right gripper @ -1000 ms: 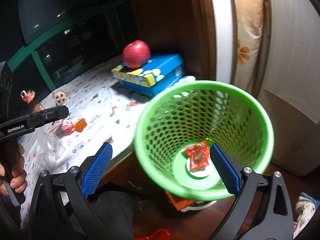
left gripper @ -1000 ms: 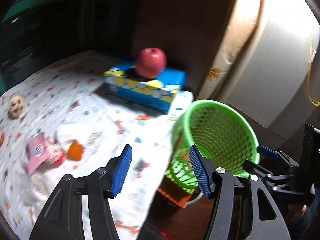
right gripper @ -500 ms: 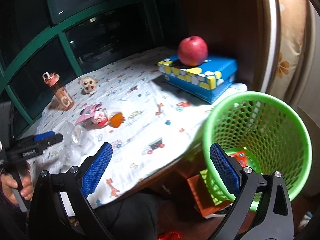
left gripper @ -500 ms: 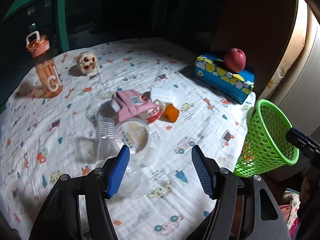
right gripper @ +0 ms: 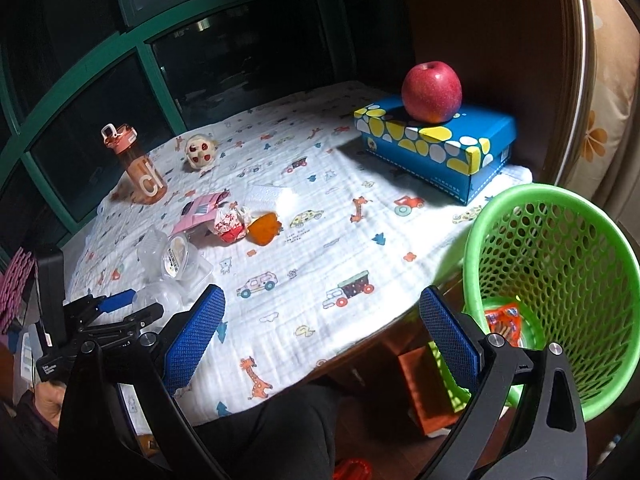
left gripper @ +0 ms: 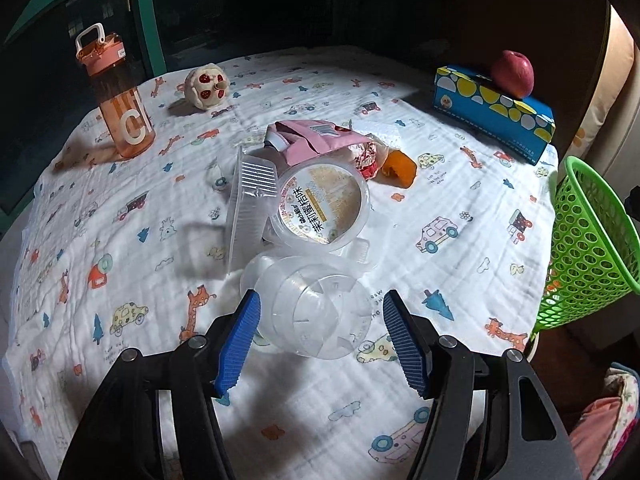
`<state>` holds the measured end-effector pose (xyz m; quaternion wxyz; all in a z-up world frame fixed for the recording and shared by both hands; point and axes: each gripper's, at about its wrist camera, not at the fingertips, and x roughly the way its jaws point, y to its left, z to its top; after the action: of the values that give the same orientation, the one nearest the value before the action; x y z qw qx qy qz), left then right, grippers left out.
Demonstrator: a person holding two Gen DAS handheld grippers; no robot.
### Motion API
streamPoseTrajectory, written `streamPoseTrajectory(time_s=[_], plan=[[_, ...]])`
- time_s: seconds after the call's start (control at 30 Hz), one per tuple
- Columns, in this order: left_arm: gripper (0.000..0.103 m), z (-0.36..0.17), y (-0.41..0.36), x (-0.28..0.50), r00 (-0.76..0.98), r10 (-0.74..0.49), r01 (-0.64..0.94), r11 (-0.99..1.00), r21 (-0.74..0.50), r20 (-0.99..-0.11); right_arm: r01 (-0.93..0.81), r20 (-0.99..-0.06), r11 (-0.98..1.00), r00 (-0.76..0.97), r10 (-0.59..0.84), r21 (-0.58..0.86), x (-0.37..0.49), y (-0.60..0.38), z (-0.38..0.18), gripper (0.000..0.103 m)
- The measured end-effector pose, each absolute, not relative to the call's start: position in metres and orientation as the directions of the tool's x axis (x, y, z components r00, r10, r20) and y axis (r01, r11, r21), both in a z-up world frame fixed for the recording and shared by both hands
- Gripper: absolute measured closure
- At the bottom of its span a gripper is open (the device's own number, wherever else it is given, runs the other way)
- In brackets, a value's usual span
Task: Collect trash
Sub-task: 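Move the left tool back over the table to the upside-down clear plastic cup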
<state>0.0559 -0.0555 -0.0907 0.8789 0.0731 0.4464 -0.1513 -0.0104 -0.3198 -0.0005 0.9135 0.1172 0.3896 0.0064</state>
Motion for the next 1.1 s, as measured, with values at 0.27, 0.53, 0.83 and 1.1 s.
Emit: streamPoseTrajectory(time_s=[0.27, 0.53, 0.83, 1.1], plan=[[0.049, -0.09, -0.052, 0.052, 0.57, -0.208, 0.333, 0.943, -0.008, -0.795, 0.057, -0.723, 0.975, 0.68, 0.121, 0.216, -0.005, -0.309, -0.007, 0.006], [0.051, -0.064, -0.027, 0.042, 0.589, -0.264, 0.323, 0.943, -0.077, -0.764, 0.001, -0.727, 0.976, 0.667, 0.16, 0.216, 0.008, -0.287, -0.009, 0.006], [0.052, -0.032, 0.019, 0.041, 0.637, -0.265, 0.259, 0.958, -0.123, -0.724, -0.104, -0.735, 0.975, 0.642, 0.217, 0.196, 0.032, -0.245, -0.016, 0.006], [0.052, -0.023, 0.053, 0.043, 0.657, -0.254, 0.2, 0.967, -0.16, -0.71, -0.192, -0.755, 0.967, 0.606, 0.251, 0.168, 0.061, -0.201, -0.029, 0.008]])
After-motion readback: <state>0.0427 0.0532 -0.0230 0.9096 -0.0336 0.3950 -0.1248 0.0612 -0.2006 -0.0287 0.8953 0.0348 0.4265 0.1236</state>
